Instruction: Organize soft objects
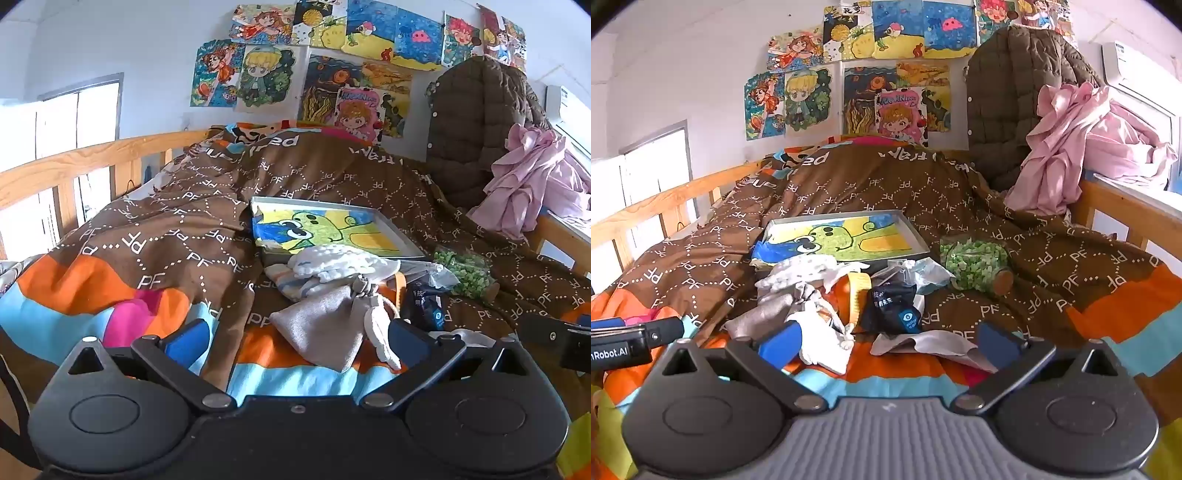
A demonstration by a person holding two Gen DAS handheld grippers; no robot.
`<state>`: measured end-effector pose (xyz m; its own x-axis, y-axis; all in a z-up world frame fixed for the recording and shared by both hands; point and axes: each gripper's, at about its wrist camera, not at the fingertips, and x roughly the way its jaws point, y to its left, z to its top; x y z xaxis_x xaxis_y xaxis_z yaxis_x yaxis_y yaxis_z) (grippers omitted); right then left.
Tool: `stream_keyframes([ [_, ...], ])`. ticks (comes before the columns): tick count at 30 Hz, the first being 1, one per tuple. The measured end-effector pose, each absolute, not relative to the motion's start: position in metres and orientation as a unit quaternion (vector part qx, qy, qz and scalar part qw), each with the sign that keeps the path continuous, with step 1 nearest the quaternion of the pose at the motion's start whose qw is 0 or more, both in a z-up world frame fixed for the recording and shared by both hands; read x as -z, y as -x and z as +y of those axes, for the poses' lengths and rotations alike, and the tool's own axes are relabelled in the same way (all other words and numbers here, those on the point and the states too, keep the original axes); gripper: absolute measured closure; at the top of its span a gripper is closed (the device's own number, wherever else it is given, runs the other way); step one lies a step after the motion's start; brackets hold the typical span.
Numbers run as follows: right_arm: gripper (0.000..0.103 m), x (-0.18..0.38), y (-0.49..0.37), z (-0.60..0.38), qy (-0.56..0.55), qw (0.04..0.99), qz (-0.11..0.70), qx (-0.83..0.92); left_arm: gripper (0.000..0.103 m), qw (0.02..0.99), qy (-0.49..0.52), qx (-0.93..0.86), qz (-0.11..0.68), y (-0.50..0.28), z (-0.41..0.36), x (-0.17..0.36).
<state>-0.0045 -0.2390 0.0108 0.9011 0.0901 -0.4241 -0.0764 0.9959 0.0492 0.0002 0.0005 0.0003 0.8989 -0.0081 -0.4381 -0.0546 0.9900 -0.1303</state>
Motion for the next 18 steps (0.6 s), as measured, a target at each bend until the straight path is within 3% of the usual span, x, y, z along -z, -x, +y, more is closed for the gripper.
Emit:
stream_keyframes([
  [18, 0.000, -0.011, 0.004, -0.240, -0.019, 0.975, 0.219, -0.042, 0.001, 0.971, 0.066, -0.017, 0.228, -0.002, -0.001, 0.006],
])
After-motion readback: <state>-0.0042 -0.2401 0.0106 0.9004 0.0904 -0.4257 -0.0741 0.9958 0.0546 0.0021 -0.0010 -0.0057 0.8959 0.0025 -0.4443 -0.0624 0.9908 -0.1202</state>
